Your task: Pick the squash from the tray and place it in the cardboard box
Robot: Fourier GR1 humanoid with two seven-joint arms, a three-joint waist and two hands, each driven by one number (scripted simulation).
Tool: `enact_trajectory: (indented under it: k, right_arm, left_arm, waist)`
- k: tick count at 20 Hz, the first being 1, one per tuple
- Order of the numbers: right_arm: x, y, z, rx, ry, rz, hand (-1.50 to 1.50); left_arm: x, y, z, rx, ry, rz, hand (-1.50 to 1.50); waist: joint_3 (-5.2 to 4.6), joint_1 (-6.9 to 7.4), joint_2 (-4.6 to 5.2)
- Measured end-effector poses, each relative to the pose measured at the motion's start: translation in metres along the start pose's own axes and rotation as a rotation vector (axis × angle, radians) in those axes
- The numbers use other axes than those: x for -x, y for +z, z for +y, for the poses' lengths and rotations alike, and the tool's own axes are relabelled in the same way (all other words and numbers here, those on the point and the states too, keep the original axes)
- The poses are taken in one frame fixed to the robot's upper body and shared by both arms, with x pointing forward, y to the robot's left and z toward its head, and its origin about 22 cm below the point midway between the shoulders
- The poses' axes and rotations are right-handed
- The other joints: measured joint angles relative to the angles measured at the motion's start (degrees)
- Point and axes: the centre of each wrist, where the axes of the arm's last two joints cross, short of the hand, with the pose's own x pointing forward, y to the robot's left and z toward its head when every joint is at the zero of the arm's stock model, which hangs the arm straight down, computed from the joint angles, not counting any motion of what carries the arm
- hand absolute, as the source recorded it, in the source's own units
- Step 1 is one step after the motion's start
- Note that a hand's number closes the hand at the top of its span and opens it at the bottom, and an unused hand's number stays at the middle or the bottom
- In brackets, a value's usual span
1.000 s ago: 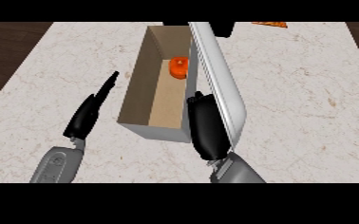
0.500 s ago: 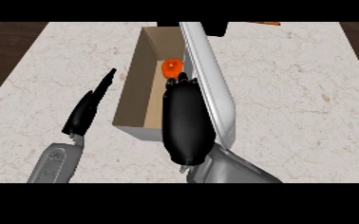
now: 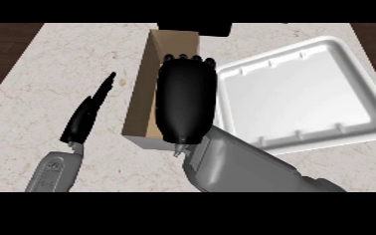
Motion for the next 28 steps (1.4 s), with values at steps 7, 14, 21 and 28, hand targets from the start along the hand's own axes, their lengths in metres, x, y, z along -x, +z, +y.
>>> enact_trajectory:
  k: [7,14,21,28]
  right_arm:
    - [0.012,-0.029,0.020,-0.254,-0.050,0.100,-1.50]
    - [0.006,-0.033,0.036,-0.340,-0.182,0.052,-1.50]
    - [0.010,-0.033,0.035,-0.158,-0.530,0.048,-1.50]
    - [0.023,-0.034,0.048,-0.047,-0.811,0.173,-1.50]
  left_arm:
    - [0.004,0.002,0.006,-0.013,0.004,-0.003,0.00]
    - [0.007,0.003,0.008,-0.023,0.003,0.003,0.00]
    - [0.005,0.004,0.006,-0.023,0.006,0.004,0.00]
    - [0.004,0.005,0.006,-0.036,0.005,0.006,0.00]
  waist:
    - [0.10,-0.78,0.43]
    - [0.19,-1.17,0.47]
    - [0.26,-1.12,0.61]
    - [0.26,-1.89,0.58]
